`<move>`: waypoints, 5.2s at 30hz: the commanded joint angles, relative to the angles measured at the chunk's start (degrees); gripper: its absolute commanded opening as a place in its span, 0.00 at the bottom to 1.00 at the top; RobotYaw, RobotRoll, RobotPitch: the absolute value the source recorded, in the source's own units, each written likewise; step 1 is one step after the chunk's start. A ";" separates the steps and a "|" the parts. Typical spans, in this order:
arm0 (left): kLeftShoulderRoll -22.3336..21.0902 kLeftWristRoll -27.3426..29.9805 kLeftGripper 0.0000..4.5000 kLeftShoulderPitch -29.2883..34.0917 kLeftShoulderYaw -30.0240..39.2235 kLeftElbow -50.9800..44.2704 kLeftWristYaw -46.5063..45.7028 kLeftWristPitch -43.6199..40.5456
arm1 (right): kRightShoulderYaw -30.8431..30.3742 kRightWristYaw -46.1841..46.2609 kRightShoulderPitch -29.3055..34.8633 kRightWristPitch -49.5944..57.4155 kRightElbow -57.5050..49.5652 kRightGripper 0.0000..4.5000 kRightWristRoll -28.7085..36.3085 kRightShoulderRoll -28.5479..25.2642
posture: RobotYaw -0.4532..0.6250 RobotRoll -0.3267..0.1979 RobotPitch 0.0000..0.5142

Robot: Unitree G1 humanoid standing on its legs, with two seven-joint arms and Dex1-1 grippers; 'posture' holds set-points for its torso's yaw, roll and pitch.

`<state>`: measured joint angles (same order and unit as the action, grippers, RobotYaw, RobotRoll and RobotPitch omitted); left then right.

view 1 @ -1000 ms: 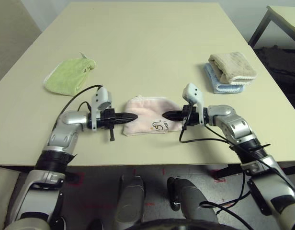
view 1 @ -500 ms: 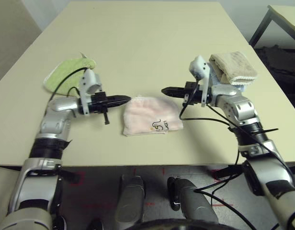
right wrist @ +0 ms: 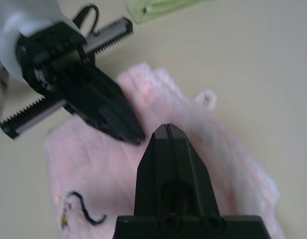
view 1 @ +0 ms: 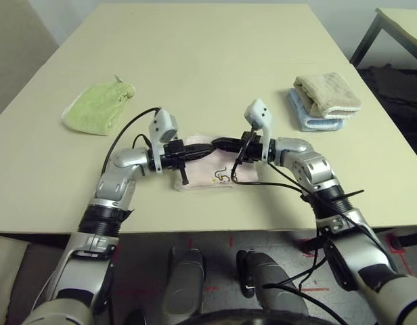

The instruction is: Fold the towel and set it aside.

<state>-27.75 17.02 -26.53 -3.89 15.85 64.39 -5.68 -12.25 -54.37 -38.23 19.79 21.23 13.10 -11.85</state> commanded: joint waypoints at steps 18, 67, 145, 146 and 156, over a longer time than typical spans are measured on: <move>-10.08 -1.29 0.01 1.49 10.16 13.12 -2.93 7.64 | 7.13 -0.69 2.64 -1.71 3.10 0.00 -0.10 -11.10 | 0.47 0.62 0.30; -21.63 12.41 0.99 6.58 19.33 8.09 26.57 13.53 | 10.38 -19.39 1.62 45.67 2.08 1.00 16.42 -29.81 | 0.49 0.62 0.29; -5.75 20.10 0.00 -24.25 1.48 31.32 -9.15 -84.72 | 12.60 -29.64 14.51 -35.27 -4.41 1.00 6.85 -30.05 | 0.41 0.62 0.31; -6.19 20.19 0.00 -24.49 1.45 30.57 -8.51 -84.03 | 12.55 -29.56 14.68 -35.22 -4.49 1.00 6.86 -30.01 | 0.41 0.62 0.31; -13.55 21.54 0.00 -30.08 2.63 20.39 -3.59 -79.93 | 12.86 -25.73 17.56 -25.10 -8.71 1.00 10.40 -27.63 | 0.44 0.62 0.29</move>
<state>-40.46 38.23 -55.79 -2.45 37.18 60.12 -86.03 0.91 -80.34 -21.57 -6.86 13.72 22.73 -39.51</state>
